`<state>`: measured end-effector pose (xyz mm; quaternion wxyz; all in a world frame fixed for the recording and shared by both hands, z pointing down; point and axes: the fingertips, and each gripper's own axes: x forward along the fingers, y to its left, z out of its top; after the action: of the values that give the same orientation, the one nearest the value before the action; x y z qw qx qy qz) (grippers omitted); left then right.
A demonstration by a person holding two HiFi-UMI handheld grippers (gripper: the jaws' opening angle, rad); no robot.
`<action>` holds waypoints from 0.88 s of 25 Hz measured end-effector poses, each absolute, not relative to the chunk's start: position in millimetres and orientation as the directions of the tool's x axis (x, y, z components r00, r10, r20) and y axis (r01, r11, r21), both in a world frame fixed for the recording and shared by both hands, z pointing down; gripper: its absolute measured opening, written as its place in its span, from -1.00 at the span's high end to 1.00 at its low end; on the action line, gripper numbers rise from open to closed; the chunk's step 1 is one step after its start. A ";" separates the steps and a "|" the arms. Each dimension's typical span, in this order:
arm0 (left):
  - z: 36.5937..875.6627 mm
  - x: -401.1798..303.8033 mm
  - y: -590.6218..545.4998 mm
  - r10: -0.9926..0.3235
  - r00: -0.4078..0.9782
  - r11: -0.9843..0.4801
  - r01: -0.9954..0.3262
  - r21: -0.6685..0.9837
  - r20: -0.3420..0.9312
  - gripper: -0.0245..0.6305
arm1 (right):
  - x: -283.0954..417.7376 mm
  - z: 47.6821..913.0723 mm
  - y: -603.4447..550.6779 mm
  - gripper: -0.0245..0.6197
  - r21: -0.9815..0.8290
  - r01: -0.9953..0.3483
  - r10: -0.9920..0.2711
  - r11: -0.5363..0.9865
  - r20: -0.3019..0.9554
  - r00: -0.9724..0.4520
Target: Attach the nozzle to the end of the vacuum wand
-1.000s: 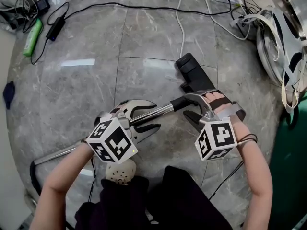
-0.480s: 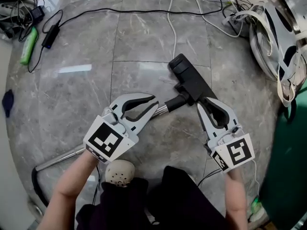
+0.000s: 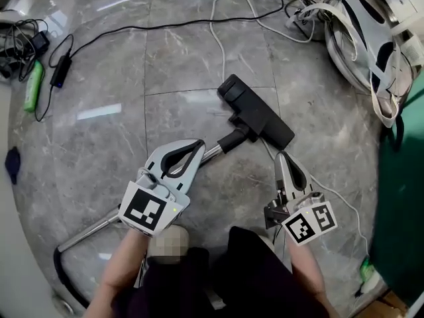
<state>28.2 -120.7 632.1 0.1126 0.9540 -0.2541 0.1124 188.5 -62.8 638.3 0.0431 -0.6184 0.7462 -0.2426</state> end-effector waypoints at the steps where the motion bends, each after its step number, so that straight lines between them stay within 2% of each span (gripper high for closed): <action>1: 633.5 24.4 -118.8 -0.464 0.842 -0.842 -0.516 0.157 0.277 0.90 | 190.6 641.2 -58.5 0.88 -0.386 -0.916 -0.943 0.106 0.252 -0.216; 5: 643.3 4.4 -116.4 -0.479 0.818 -0.826 -0.543 0.151 0.318 0.90 | 195.2 645.5 -47.8 0.88 -0.269 -0.958 -0.940 0.100 0.291 -0.180; 12: 652.7 -17.1 -124.0 -0.511 0.785 -0.809 -0.577 0.112 0.349 0.90 | 201.4 641.1 -53.0 0.88 -0.227 -0.970 -0.949 0.087 0.277 -0.150; 22: 649.9 -9.3 -120.6 -0.494 0.805 -0.825 -0.554 0.116 0.329 0.90 | 209.4 634.1 -54.5 0.88 -0.170 -0.982 -0.953 0.086 0.275 -0.131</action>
<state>-9.3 -120.6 649.9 0.1035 0.9443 -0.2774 0.1435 209.4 -54.5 634.1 -0.0466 -0.6577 0.7353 -0.1570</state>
